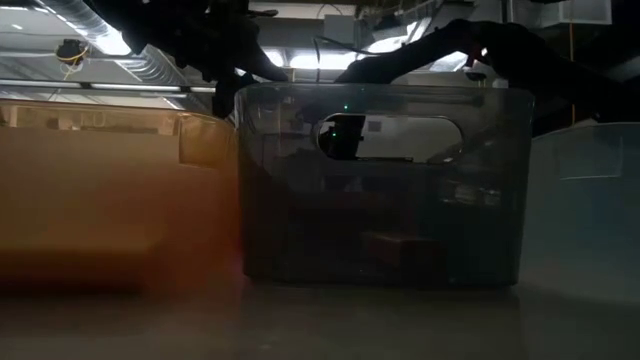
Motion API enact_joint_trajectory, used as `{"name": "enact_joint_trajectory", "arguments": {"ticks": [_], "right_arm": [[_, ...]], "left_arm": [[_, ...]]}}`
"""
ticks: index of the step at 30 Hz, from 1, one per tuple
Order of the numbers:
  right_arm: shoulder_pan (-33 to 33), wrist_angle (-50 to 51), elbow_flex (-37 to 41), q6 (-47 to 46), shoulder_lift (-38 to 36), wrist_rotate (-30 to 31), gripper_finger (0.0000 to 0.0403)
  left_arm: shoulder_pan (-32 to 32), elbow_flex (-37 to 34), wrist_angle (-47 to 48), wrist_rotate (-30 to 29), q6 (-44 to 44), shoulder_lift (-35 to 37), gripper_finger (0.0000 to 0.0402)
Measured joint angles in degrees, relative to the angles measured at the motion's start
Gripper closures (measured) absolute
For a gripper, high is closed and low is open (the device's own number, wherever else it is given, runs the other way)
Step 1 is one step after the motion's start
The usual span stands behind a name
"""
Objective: Sort blocks
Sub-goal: Put the blue block into the pink bin
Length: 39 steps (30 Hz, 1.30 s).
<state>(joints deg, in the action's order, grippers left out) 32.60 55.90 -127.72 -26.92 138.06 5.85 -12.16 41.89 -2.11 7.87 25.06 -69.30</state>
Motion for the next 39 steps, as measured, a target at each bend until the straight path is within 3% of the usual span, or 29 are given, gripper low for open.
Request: {"name": "enact_joint_trajectory", "arguments": {"ticks": [8,27,34,39], "right_arm": [[-1.2,3.9,0.0,-4.9,0.1,4.1,0.0396],[-1.3,4.7,0.0,-12.1,1.2,4.1,0.0400],[-1.1,5.1,0.0,-14.1,3.0,3.5,0.0401],[-0.8,6.1,0.0,-14.9,4.4,-0.2,0.0401]], "left_arm": [[0.0,0.0,0.0,0.0,0.0,0.0,0.0259],[0.1,0.0,0.3,0.0,-3.4,0.0,0.0259],[0.1,0.0,0.3,0.0,-4.6,0.0,0.0259],[0.1,0.0,0.7,0.0,-5.6,0.0,0.0259]]}}
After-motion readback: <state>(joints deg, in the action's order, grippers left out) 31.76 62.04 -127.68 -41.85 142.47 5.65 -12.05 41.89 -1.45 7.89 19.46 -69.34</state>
